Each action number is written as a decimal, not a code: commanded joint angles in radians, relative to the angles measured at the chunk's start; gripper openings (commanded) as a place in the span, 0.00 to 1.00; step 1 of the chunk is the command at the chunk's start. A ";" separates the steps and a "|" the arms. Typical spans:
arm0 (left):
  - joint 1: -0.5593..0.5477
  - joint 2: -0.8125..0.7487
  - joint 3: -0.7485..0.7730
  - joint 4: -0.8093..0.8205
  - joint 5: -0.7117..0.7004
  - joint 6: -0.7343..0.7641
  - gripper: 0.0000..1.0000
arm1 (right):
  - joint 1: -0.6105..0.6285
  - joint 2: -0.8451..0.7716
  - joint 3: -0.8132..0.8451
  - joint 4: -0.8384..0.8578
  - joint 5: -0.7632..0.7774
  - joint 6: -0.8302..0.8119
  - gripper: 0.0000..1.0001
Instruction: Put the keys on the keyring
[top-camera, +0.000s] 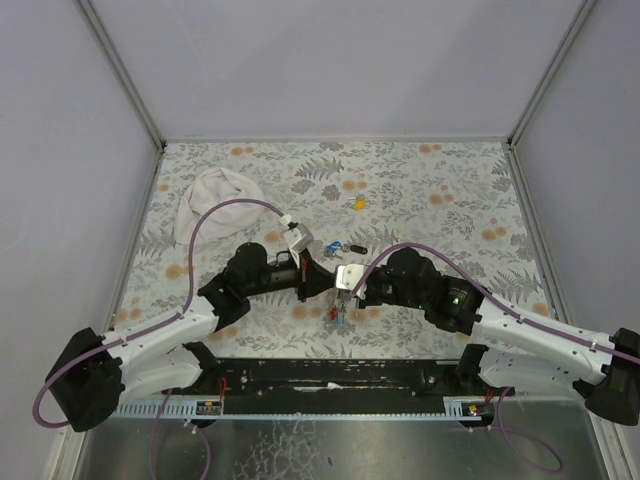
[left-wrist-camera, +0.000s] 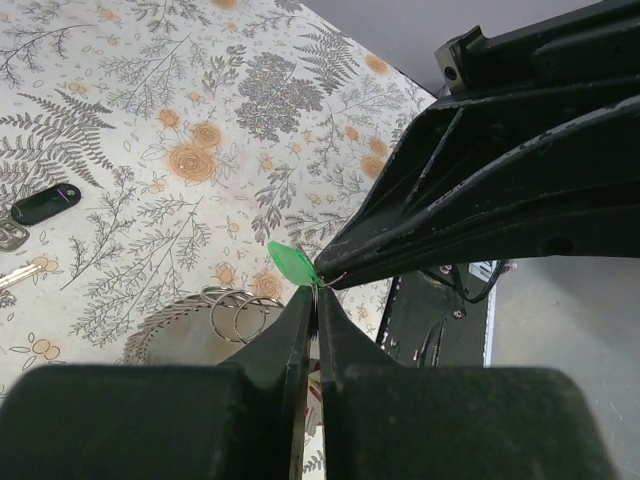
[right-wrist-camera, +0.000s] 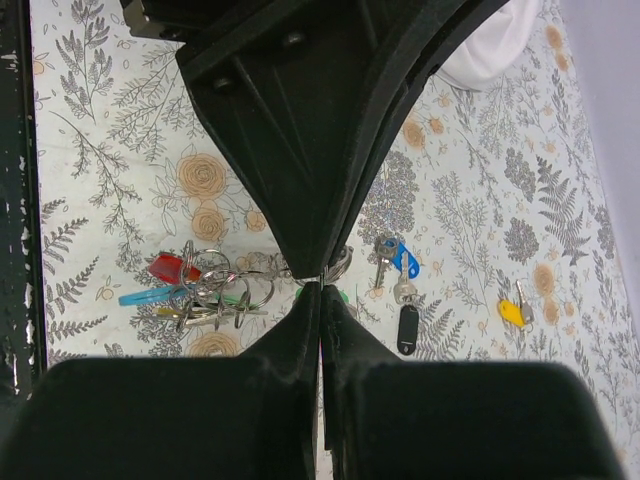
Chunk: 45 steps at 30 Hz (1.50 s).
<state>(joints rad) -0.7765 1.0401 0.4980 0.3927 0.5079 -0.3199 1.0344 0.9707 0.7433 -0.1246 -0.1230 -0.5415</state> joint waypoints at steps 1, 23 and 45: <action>0.014 -0.039 0.010 0.012 -0.038 0.004 0.00 | 0.007 -0.051 0.028 0.047 0.011 0.011 0.00; 0.027 -0.067 -0.261 0.538 -0.317 -0.283 0.00 | 0.009 0.001 -0.172 0.237 -0.150 0.196 0.00; -0.055 -0.118 -0.364 0.698 -0.497 -0.273 0.00 | 0.015 -0.038 -0.136 0.232 -0.024 0.147 0.00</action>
<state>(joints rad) -0.8417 0.9661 0.1295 0.9661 0.1272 -0.6235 1.0355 0.9863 0.5644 0.2123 -0.1890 -0.3531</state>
